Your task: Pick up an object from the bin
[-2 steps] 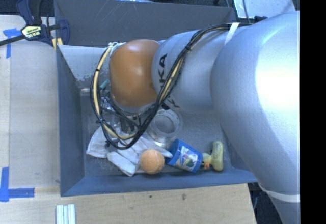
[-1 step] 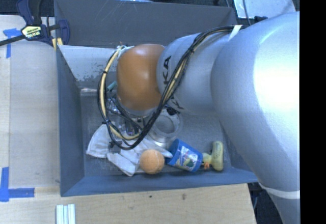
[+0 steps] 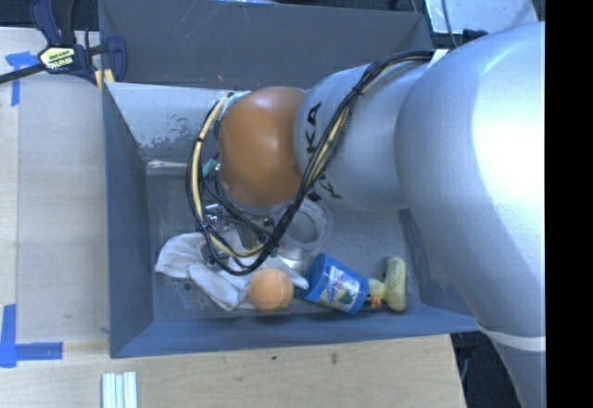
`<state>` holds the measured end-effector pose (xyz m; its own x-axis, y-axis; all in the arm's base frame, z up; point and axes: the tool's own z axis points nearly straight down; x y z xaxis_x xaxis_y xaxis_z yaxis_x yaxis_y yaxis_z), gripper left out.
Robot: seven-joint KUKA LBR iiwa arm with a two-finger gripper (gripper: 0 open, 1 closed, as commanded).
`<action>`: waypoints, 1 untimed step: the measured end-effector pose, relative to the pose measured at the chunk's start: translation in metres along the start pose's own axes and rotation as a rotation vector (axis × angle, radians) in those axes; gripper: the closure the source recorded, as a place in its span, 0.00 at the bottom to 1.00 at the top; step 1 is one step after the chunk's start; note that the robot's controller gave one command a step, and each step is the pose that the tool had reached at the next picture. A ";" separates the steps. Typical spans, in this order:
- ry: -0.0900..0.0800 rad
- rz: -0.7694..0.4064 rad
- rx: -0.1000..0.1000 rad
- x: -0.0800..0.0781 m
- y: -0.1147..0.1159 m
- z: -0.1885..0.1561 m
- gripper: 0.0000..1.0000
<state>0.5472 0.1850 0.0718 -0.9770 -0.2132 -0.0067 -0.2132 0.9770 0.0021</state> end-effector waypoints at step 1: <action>0.000 0.000 0.000 0.000 0.000 0.000 1.00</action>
Offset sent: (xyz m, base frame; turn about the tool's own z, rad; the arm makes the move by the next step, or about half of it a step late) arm 0.0109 -0.0037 0.1240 0.0090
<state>0.5473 0.1850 0.0718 -0.9770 -0.2129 -0.0066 -0.2130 0.9771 0.0022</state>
